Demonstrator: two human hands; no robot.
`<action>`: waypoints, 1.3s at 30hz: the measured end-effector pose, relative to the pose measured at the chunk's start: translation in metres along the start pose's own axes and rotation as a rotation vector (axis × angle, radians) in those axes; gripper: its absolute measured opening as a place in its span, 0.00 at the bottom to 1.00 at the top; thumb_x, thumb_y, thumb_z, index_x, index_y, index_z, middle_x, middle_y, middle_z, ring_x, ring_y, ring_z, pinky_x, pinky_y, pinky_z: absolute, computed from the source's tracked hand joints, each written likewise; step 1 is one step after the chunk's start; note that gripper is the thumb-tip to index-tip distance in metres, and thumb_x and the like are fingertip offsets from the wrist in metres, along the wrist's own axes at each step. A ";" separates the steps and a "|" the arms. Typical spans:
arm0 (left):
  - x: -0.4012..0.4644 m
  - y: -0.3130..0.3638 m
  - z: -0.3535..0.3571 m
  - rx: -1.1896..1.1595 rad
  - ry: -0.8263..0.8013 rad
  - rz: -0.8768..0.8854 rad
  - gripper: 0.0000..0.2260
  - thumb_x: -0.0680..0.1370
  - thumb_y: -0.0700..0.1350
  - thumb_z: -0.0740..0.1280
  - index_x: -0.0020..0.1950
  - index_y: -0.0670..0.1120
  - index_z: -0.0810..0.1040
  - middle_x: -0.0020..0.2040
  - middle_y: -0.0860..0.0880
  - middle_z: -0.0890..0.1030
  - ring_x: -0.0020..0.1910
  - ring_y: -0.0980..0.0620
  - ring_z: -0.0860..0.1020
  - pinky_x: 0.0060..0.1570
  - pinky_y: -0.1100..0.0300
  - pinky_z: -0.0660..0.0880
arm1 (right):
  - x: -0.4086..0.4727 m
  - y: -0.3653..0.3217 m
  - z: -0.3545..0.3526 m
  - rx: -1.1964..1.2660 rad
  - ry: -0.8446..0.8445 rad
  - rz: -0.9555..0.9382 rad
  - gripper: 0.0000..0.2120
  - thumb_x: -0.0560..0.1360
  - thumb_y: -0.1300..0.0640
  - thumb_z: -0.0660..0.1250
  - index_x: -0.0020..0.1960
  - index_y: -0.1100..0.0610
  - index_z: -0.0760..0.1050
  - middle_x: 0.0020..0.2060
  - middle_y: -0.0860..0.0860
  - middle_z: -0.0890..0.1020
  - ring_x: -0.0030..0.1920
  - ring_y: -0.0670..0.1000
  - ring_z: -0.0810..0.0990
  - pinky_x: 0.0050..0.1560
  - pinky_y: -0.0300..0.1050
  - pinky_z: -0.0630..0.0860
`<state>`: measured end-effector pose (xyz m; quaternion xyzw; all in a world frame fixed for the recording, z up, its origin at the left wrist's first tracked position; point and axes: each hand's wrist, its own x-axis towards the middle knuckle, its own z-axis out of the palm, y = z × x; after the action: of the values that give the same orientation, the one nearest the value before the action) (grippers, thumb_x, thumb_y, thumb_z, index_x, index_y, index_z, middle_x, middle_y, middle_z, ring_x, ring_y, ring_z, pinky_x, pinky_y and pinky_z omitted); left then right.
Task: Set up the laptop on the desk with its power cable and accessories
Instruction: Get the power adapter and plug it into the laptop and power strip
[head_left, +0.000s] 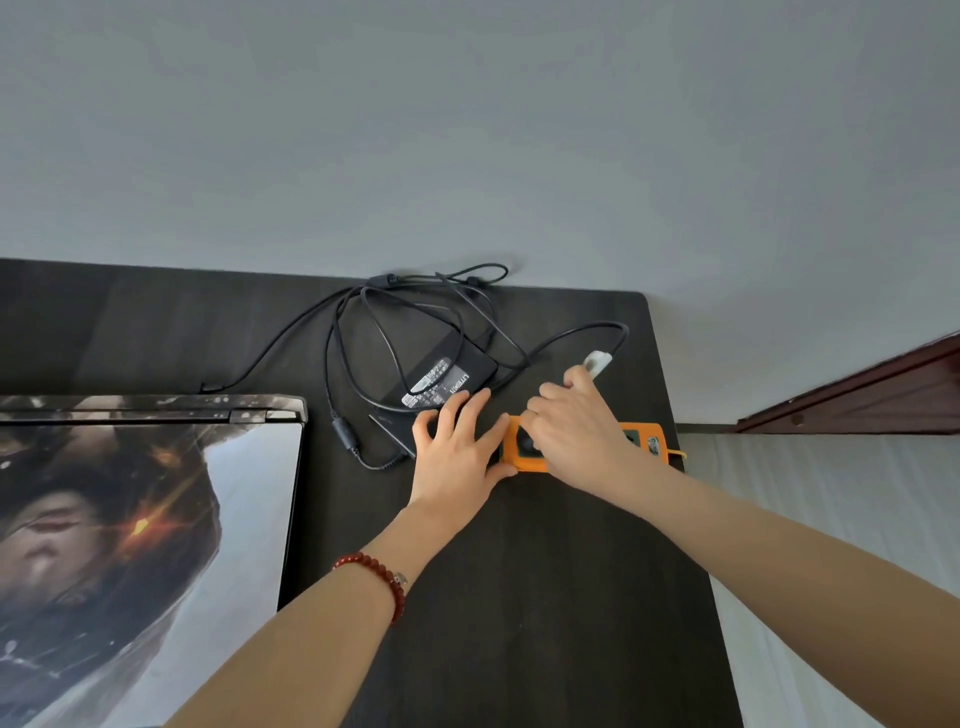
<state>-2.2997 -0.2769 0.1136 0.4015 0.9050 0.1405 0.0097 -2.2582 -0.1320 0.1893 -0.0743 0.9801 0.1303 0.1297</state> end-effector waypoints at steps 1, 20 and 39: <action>0.000 0.000 -0.001 -0.008 -0.026 -0.012 0.24 0.69 0.55 0.72 0.63 0.50 0.75 0.69 0.43 0.70 0.68 0.40 0.67 0.61 0.39 0.63 | -0.002 0.000 0.003 0.010 0.016 0.016 0.06 0.74 0.58 0.62 0.45 0.58 0.77 0.40 0.52 0.80 0.46 0.54 0.74 0.52 0.53 0.64; -0.007 0.003 -0.016 0.039 -0.150 -0.102 0.21 0.77 0.56 0.60 0.69 0.55 0.66 0.76 0.47 0.53 0.75 0.45 0.46 0.69 0.38 0.45 | -0.006 -0.008 0.009 -0.051 0.010 0.096 0.10 0.73 0.53 0.66 0.53 0.55 0.77 0.49 0.52 0.82 0.57 0.55 0.74 0.66 0.60 0.59; -0.387 -0.169 -0.187 -0.344 0.504 -1.014 0.12 0.76 0.42 0.64 0.60 0.46 0.77 0.57 0.46 0.79 0.53 0.46 0.78 0.59 0.48 0.71 | -0.025 -0.392 -0.125 0.856 0.036 -0.282 0.15 0.79 0.57 0.55 0.63 0.54 0.72 0.61 0.50 0.77 0.62 0.52 0.73 0.63 0.47 0.69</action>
<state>-2.1840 -0.7128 0.2122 -0.1344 0.9225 0.3540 -0.0746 -2.1934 -0.5374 0.2198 -0.1491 0.9282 -0.3072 0.1479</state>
